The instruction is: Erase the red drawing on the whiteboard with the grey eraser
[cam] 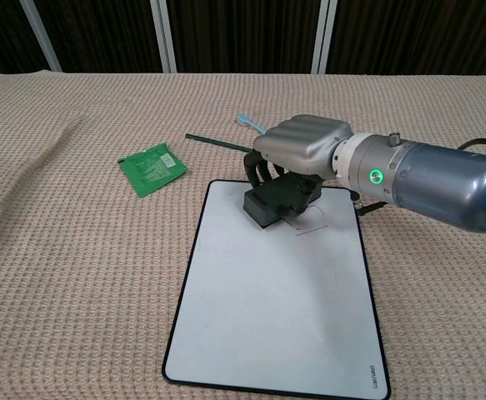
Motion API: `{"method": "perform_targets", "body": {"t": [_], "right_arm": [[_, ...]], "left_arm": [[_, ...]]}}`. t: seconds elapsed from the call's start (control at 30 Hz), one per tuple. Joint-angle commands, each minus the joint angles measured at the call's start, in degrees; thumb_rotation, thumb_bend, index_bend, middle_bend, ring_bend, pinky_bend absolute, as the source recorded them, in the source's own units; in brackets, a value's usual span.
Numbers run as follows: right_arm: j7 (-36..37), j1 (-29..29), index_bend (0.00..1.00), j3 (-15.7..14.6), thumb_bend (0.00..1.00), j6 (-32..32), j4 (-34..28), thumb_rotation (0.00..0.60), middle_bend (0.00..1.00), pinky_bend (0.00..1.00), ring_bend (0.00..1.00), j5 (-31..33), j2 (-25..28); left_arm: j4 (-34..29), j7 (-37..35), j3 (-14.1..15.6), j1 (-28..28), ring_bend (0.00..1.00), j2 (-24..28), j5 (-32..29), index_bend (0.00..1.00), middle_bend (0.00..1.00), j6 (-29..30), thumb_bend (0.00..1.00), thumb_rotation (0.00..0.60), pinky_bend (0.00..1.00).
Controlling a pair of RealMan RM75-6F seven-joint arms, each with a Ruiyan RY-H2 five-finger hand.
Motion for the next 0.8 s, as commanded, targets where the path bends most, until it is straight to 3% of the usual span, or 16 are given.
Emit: {"method": "perform_targets", "body": {"t": [0.03, 0.6, 0.8], "right_arm": [[0.6, -0.73, 0.48, -1.01, 0.43, 0.49, -0.72, 0.6, 0.47, 0.44, 0.41, -1.24, 0.68], [1.36, -6.1, 0.48, -8.1, 0.43, 4.34, -8.28, 0.6, 0.47, 0.45, 0.41, -8.98, 5.9], [2.1, -7.61, 0.48, -8.91, 0.43, 5.26, -9.44, 0.6, 0.47, 0.45, 0.41, -10.12, 7.24]], "left_arm": [[0.01, 0.06, 0.01, 0.0, 0.0, 0.0, -0.04, 0.07, 0.01, -0.04, 0.53, 0.6, 0.0], [0.19, 0.28, 0.01, -0.03, 0.0, -0.11, 0.0, 0.07, 0.01, 0.01, 0.53, 0.6, 0.0], [0.2, 0.49, 0.08, 0.0, 0.0, -0.26, 0.17, 0.07, 0.01, 0.15, 0.52, 0.6, 0.0]]}}
